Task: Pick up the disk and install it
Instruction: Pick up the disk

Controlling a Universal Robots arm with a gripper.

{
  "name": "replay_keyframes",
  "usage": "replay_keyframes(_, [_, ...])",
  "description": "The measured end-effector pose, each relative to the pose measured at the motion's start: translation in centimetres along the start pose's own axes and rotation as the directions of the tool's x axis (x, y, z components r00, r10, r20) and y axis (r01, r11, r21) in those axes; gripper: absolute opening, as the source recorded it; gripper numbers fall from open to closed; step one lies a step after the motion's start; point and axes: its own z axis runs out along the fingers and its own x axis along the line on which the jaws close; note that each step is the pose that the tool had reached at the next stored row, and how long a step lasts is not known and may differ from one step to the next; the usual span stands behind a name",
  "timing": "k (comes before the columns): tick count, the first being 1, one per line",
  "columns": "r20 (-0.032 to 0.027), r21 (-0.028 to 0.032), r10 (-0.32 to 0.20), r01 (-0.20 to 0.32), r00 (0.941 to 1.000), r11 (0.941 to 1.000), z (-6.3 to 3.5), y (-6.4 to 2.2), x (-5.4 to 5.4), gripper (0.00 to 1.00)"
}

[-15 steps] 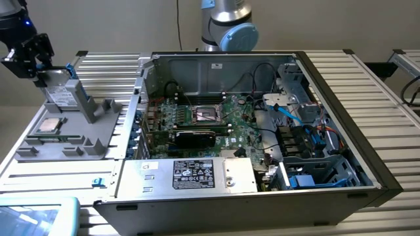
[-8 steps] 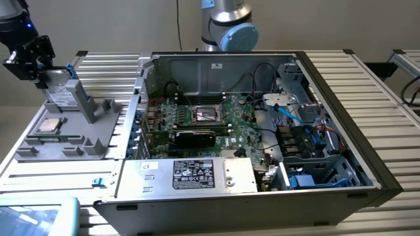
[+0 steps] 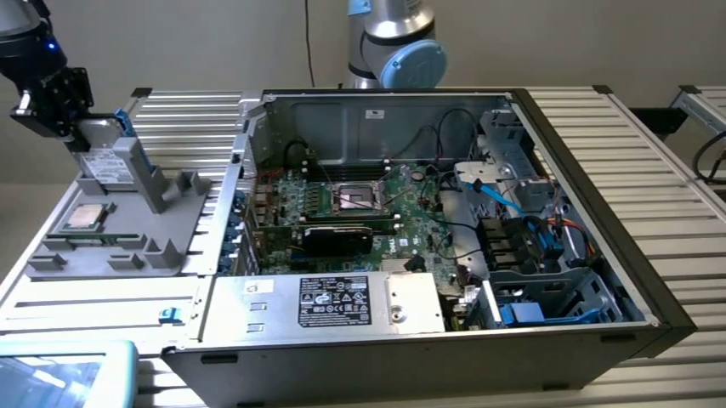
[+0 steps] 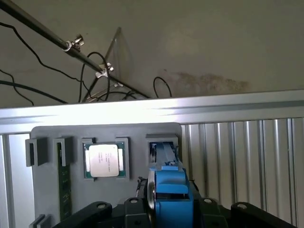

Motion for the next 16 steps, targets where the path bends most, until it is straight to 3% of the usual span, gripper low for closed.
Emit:
replay_keyframes(13, [0.0018, 0.0008, 0.003, -0.003, 1.0, 1.0, -0.03, -0.01, 0.26, 0.37])
replay_keyframes(16, [0.0018, 0.0012, 0.003, -0.003, 1.0, 1.0, -0.82, -0.03, 0.28, 0.37])
